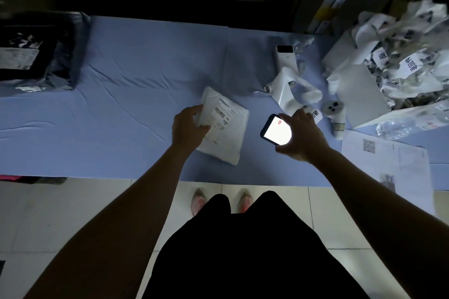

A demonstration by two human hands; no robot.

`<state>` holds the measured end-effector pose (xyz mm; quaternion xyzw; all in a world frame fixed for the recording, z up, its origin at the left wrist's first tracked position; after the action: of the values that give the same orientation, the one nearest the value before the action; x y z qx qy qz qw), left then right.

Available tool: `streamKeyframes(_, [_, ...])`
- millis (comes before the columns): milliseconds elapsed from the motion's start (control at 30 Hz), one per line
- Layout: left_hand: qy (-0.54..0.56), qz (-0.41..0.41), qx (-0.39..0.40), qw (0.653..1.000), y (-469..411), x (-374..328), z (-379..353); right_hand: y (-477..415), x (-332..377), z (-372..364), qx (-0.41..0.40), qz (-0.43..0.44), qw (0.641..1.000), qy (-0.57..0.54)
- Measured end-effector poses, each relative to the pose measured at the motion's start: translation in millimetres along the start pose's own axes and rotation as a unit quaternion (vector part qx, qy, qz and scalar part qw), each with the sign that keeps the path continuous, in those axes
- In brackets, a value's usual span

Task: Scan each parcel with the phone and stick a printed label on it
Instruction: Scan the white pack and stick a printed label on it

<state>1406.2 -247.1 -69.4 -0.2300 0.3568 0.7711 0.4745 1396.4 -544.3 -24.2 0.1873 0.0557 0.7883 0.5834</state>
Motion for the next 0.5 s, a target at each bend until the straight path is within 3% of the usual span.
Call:
streamKeyframes(333, [0.077,-0.001,-0.032,0.997,-14.3,-8.9,2.3,9.1,-6.0,-4.2,0.009,0.008,1.0,-0.003])
streamKeyframes(500, [0.081,0.004,-0.006,0.997,-24.6,-13.7,4.4,2.2,-10.0,7.4,-0.025,-0.001,0.999,-0.029])
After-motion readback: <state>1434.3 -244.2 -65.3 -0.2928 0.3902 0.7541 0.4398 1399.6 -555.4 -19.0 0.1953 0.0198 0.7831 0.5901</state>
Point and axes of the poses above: each hand's wrist, its own y-axis away from the middle knuckle, its own z-axis out of the back of the hand, x = y × z, the point moved 9 cm from there along -y, towards the middle knuckle, and after that the axes turned 12 degrees about z, right-handed, at the moved point
